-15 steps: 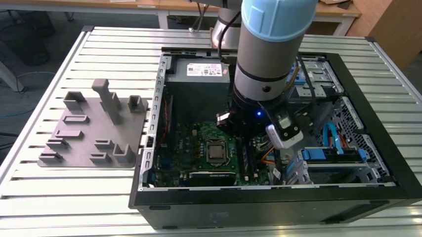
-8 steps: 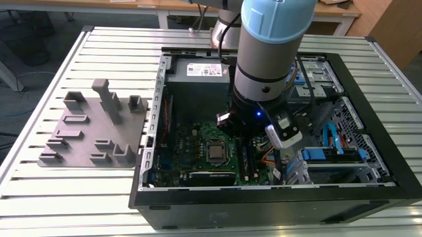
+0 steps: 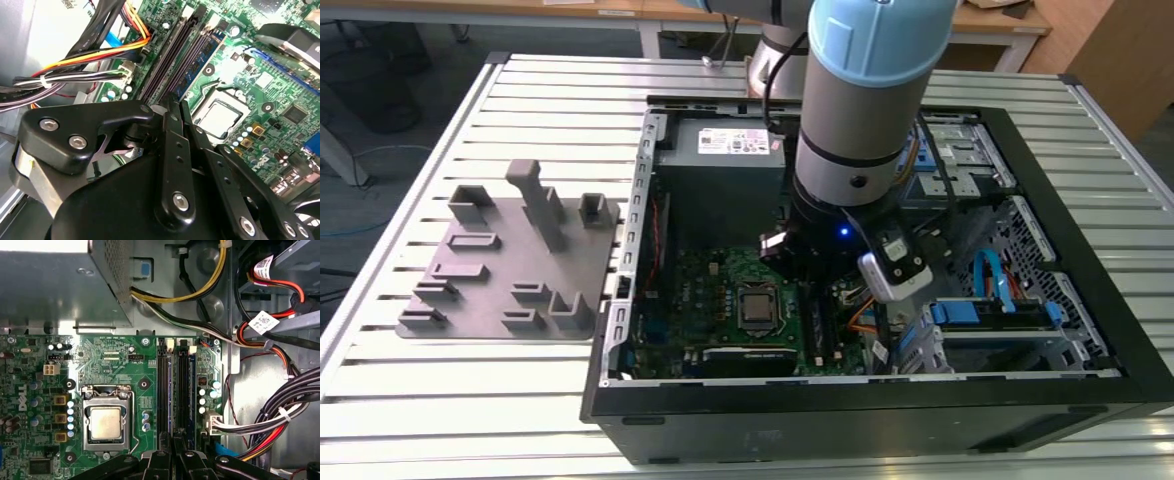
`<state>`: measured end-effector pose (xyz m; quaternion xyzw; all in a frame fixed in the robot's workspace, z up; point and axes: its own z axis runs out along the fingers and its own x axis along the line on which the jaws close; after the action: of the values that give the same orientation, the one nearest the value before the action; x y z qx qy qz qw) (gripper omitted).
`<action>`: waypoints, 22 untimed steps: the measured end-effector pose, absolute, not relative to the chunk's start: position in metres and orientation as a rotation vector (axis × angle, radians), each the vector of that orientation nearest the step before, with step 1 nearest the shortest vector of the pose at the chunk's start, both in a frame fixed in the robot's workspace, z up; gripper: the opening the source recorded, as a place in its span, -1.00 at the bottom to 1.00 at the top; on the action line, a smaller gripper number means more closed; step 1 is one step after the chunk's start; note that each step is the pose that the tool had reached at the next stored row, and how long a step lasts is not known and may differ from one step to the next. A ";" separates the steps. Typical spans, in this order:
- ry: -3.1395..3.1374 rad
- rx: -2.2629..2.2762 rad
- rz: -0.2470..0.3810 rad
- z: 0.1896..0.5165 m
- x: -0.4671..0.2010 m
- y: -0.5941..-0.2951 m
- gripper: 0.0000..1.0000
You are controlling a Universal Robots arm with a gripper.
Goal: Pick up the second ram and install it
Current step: 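Insert the second ram into the second slot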
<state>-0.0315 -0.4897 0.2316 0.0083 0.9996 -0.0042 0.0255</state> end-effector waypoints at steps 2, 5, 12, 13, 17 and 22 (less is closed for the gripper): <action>3.090 0.026 -0.013 0.231 -0.031 -0.489 -0.73; 3.090 0.025 -0.016 0.230 -0.031 -0.488 -0.73; 3.090 0.025 -0.041 0.229 -0.031 -0.482 -0.73; 3.090 0.025 -0.042 0.229 -0.031 -0.482 -0.73; 3.090 0.025 -0.052 0.229 -0.031 -0.482 -0.73; 3.089 0.024 -0.068 0.228 -0.031 -0.482 -0.73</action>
<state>-0.0309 -0.4820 0.2280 0.0078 0.9994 -0.0220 0.0256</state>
